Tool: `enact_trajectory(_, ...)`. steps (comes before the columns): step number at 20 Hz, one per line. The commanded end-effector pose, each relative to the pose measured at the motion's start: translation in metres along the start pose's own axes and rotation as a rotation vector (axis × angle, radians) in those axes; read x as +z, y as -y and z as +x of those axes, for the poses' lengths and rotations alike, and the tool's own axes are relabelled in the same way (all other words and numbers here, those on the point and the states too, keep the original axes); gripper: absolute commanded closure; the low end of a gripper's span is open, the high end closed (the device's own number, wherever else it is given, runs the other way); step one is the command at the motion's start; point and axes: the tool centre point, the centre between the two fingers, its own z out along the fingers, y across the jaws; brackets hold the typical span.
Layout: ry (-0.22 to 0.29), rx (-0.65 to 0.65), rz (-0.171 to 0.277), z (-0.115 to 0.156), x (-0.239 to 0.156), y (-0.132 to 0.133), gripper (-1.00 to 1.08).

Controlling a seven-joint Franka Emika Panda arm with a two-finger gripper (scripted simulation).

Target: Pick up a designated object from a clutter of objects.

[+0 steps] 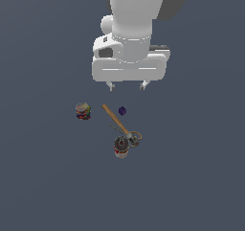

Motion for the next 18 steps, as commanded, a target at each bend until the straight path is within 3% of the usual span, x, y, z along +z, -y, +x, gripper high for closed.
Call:
enact_trajectory(1, 0.001, -0.006, 0.0, -0.001, 0.004, -0.001, -0.92)
enact_trajectory(9, 0.004, -0.073, -0.003, -0.007, 0.038, -0.003, -0.92)
enact_trajectory(18, 0.01, -0.226, -0.005, -0.032, 0.112, -0.007, -0.92)
